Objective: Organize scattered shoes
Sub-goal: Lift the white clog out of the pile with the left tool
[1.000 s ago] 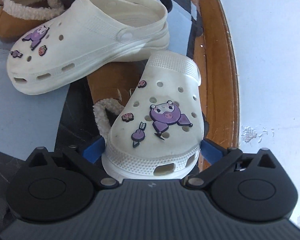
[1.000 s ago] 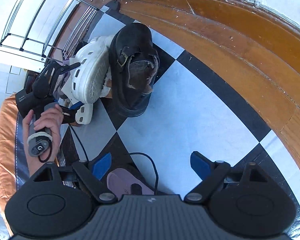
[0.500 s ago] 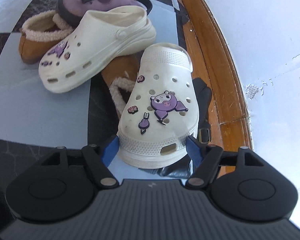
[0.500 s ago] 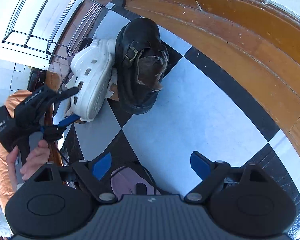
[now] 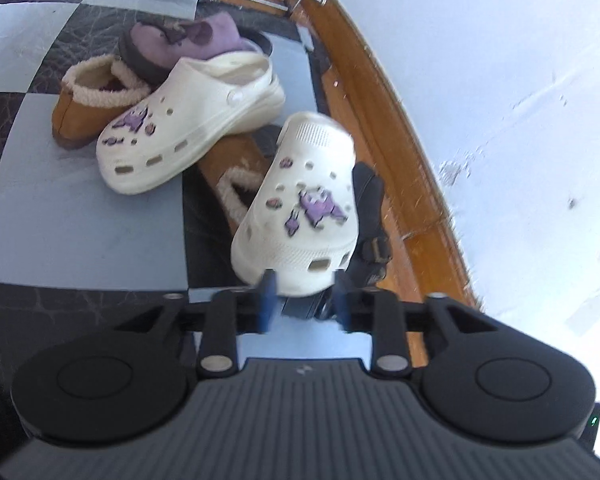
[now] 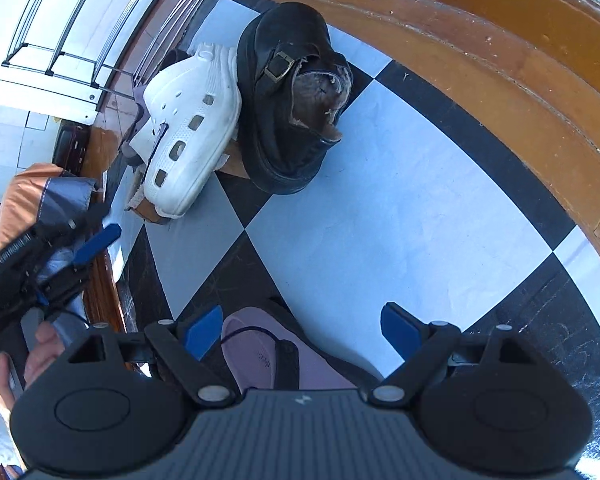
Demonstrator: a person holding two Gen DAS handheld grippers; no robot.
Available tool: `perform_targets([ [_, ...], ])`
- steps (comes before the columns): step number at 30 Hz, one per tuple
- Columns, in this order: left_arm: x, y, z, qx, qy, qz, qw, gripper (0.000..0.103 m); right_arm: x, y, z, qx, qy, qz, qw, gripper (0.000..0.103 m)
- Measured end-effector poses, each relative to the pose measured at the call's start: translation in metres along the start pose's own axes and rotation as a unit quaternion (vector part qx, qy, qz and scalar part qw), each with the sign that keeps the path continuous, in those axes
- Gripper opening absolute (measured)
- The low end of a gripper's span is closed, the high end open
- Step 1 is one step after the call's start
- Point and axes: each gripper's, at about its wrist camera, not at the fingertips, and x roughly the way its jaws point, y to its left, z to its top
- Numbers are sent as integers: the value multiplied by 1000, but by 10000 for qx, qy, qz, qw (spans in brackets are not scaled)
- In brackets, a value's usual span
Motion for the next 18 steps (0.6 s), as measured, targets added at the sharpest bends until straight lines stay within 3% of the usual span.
perform_targets([
  [3, 33, 22, 9, -970, 319, -337, 9942, 61, 2, -3, 1, 104, -24, -20, 9999, 87],
  [5, 47, 32, 7, -1304, 369, -346, 9902, 62, 5, -4, 2, 109, 25, 1, 9999, 87],
  [7, 63, 43, 6, -1646, 413, -325, 9850, 79, 4, -4, 3, 72, 23, -34, 10000, 87],
  [8, 75, 51, 4, -1954, 598, -365, 9782, 89, 4, -4, 3, 55, 20, -55, 10000, 87],
  [11, 91, 67, -12, -2722, 677, -639, 9577, 95, 3, -9, 4, 85, 35, -114, 9999, 87],
  [13, 99, 69, -15, -2882, 679, -564, 9535, 102, 2, -13, 4, 83, 52, -194, 9998, 87],
  [15, 111, 69, -14, -3053, 694, -599, 9478, 99, 1, -16, 5, 78, 43, -278, 9996, 87],
  [16, 113, 69, -13, -3117, 707, -670, 9452, 91, 0, -18, 5, 95, 32, -312, 9995, 87],
  [18, 108, 63, -1, -2966, 793, -747, 9488, 83, -2, -24, 5, 184, 0, -330, 9993, 87],
])
